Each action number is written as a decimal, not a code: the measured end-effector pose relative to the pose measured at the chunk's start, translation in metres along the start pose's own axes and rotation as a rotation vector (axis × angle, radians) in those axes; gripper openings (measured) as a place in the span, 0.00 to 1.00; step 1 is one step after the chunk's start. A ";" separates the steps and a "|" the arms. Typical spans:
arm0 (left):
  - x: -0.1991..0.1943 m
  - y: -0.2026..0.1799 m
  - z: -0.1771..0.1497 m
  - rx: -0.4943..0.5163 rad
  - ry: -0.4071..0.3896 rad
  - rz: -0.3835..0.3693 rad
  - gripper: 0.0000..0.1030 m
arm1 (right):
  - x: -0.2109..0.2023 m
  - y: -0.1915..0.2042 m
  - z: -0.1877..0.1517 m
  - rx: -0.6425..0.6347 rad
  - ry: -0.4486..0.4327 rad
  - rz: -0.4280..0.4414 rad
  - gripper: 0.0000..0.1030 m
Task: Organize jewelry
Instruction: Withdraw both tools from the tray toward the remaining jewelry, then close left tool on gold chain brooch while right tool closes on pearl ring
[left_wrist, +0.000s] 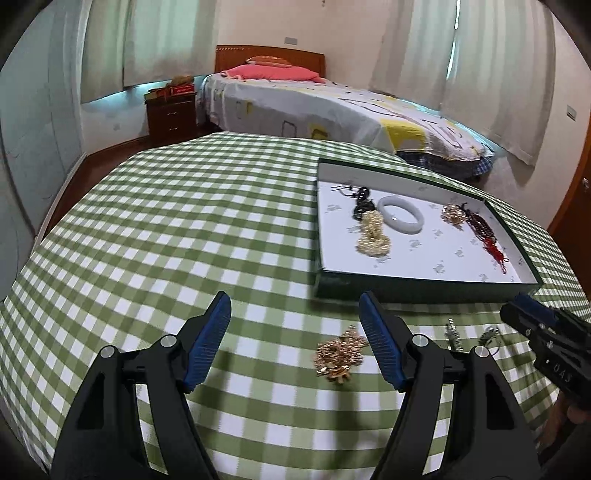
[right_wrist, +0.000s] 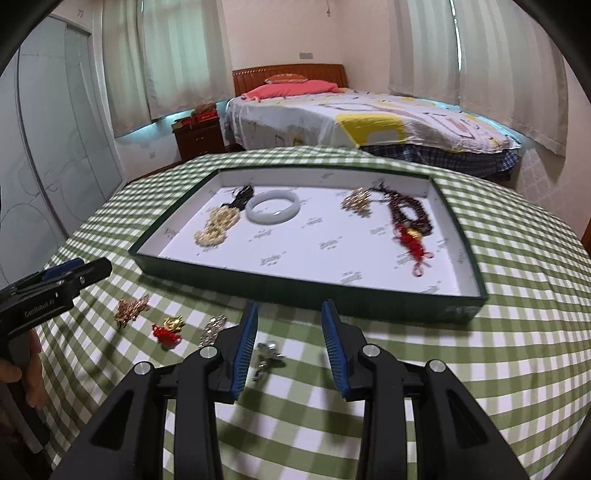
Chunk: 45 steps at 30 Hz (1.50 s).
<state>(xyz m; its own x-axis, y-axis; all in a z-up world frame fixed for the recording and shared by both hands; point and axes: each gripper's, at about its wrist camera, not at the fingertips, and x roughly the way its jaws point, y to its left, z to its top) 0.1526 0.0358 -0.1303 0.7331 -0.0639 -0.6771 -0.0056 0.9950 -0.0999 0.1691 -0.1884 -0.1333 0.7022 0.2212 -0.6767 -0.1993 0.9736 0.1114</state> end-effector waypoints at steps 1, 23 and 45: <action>0.000 0.002 0.000 -0.005 0.002 0.004 0.68 | 0.002 0.003 -0.001 -0.004 0.008 0.004 0.35; 0.015 -0.017 -0.020 0.059 0.067 -0.026 0.67 | 0.014 0.001 -0.018 -0.003 0.089 0.025 0.20; 0.025 -0.037 -0.032 0.148 0.074 -0.053 0.18 | 0.010 -0.019 -0.017 0.049 0.070 0.012 0.20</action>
<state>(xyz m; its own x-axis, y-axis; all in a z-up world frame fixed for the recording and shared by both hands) 0.1493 -0.0047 -0.1664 0.6778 -0.1168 -0.7259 0.1361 0.9902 -0.0323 0.1681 -0.2059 -0.1545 0.6500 0.2301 -0.7242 -0.1723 0.9729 0.1545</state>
